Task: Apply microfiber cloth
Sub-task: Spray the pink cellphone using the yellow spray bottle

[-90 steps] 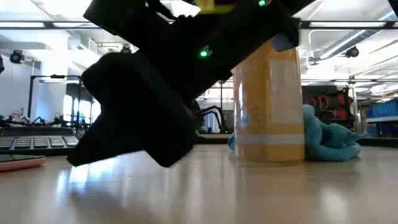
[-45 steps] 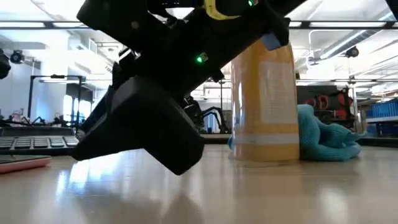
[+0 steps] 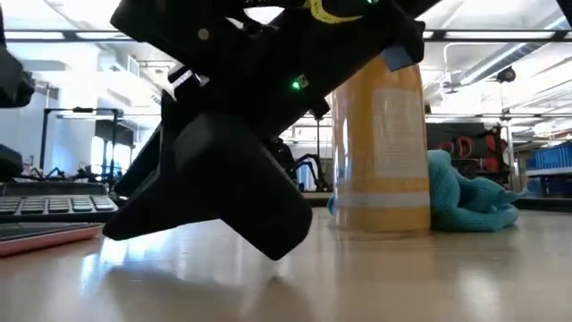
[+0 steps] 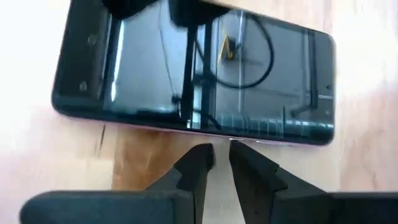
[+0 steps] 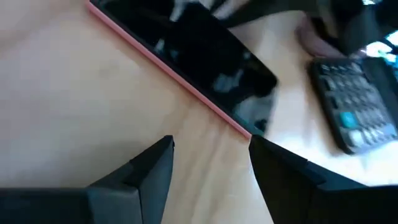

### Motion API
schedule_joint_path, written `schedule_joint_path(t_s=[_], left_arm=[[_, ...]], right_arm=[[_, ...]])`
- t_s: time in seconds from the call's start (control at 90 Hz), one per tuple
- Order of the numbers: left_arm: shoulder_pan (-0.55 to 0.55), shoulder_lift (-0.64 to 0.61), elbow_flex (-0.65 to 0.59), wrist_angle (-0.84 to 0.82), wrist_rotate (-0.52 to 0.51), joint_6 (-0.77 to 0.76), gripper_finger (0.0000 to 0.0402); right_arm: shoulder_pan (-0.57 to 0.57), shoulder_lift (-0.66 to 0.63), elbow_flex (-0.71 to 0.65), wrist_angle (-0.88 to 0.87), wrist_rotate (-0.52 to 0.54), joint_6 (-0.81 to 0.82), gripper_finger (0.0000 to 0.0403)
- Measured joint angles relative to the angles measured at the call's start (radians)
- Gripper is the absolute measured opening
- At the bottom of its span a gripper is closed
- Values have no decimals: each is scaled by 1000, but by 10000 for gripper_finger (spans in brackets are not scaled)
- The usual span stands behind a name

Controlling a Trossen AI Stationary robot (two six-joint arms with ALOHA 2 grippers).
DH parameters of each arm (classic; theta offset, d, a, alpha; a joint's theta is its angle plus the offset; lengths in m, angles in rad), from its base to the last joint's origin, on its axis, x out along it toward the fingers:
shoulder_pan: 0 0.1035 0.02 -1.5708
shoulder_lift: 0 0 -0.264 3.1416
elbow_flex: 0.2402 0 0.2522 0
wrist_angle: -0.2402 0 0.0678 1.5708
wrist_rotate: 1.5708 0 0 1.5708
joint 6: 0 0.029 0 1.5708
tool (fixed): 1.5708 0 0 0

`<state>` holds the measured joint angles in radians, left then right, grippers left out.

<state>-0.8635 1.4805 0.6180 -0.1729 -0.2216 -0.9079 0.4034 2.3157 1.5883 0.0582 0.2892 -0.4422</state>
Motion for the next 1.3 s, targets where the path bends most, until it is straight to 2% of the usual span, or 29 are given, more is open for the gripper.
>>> schedule_joint_path(t_s=[0.122,0.222,0.422,0.511,0.733,1.022,1.3], left_arm=[[0,49,72,-74,-49,103,39],[9,110,105,-72,-70,164,26],[13,164,182,-196,-69,141,22],[13,164,200,-230,-111,160,21],[16,226,174,-79,-238,212,21],[23,258,160,-17,-296,216,21],[27,259,153,-2,-322,218,21]], right_arm=[[0,0,0,10,-9,-4,196],[0,0,0,-1,-9,-9,196],[0,-1,0,-55,1,-27,196],[0,-1,0,-56,-1,-50,196],[0,-2,1,-60,25,-93,197],[4,-10,2,-107,48,-84,200],[23,-47,-1,-234,69,-155,200]])
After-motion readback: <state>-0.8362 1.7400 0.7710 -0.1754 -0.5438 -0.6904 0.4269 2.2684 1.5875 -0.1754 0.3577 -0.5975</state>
